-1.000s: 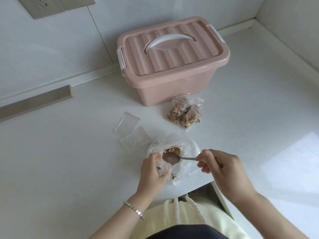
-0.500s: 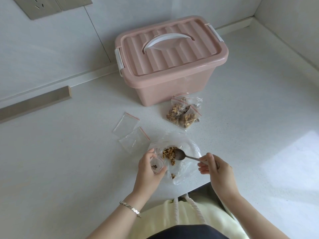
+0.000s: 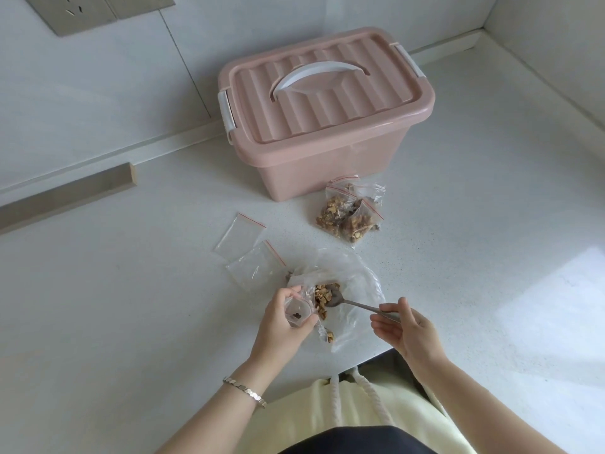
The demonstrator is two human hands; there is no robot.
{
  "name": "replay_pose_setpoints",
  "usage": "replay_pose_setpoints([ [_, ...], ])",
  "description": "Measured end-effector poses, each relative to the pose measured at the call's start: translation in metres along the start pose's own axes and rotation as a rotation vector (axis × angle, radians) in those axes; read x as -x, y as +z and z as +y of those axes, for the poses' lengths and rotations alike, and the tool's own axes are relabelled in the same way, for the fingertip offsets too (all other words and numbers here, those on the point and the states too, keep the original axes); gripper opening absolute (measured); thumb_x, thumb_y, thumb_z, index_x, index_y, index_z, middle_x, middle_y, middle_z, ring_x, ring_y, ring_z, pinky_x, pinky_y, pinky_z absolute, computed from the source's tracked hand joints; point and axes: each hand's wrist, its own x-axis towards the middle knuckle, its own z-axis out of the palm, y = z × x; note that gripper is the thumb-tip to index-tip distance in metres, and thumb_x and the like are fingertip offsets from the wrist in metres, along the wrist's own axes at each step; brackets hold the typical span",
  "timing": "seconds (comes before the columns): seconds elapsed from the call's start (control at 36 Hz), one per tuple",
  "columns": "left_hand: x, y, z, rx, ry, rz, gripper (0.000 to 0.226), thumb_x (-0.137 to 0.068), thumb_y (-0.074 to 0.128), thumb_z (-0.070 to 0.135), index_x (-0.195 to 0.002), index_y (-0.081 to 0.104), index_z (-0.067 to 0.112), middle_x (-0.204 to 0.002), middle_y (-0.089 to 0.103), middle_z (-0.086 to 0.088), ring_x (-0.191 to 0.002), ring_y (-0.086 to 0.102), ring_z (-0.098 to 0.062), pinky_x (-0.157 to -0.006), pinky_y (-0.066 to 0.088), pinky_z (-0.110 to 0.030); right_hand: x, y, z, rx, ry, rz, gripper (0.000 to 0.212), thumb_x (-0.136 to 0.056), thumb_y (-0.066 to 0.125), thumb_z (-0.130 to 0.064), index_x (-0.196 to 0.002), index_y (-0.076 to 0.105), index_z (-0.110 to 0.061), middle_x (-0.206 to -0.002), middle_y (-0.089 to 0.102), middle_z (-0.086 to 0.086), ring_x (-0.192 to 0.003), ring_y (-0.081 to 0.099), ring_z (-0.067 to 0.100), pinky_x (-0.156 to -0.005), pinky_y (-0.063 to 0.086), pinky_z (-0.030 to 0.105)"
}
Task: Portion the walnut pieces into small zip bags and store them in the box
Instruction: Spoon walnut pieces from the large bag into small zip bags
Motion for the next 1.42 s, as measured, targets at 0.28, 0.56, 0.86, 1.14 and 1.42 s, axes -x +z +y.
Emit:
replay_pose_setpoints([
  [0.28,0.001,0.002,-0.001,-0.017,-0.018,0.033,0.033,-0.079,0.071,0.019,-0.094,0.043,0.029,-0.126,0.043,0.019,-0.117,0.037,0.002,-0.079,0.025,0.008,0.002,-0.002,0.0,0.052,-0.023,-0.02,0.04,-0.097,0.039,-0.031,-0.089,0.063,-0.001,-0.08,0.07,0.02,-0.07,0.068,0.025,-0.062,0.057,0.025],
  [0.56,0.008,0.004,0.001,-0.139,0.108,0.078,0.049,-0.073,0.075,0.01,-0.087,0.038,0.039,-0.098,0.039,0.024,-0.107,0.042,-0.009,-0.08,0.028,0.005,0.019,-0.014,-0.03,0.124,-0.094,-0.01,0.047,-0.097,0.035,-0.035,-0.082,0.064,-0.001,-0.069,0.069,0.017,-0.058,0.065,0.021,-0.055,0.056,0.023],
  [0.86,0.004,0.009,-0.001,-0.093,0.006,0.02,0.048,-0.076,0.073,0.019,-0.104,0.037,0.032,-0.099,0.031,0.019,-0.111,0.041,-0.009,-0.073,0.032,0.005,0.045,0.031,-0.068,0.497,-0.317,-0.117,0.046,-0.096,0.039,-0.03,-0.072,0.067,-0.002,-0.061,0.068,0.014,-0.05,0.061,0.017,-0.05,0.051,0.021],
  [1.14,0.009,0.01,-0.003,-0.085,0.052,0.085,0.044,-0.077,0.072,0.019,-0.102,0.038,0.032,-0.1,0.033,0.026,-0.11,0.041,-0.009,-0.083,0.036,-0.011,0.07,0.041,-0.061,0.858,-0.668,-0.21,0.049,-0.078,0.037,-0.055,-0.072,0.069,-0.018,-0.062,0.064,-0.007,-0.061,0.06,0.005,-0.062,0.05,0.024],
  [1.42,0.009,0.009,-0.008,-0.044,0.059,0.101,0.047,-0.075,0.074,0.012,-0.094,0.038,0.038,-0.123,0.04,0.016,-0.119,0.031,-0.004,-0.08,0.026,0.008,0.037,-0.002,-0.046,0.557,-0.416,0.089,0.04,-0.093,0.043,-0.034,-0.069,0.066,-0.012,-0.058,0.067,0.008,-0.055,0.063,0.022,-0.058,0.054,0.031],
])
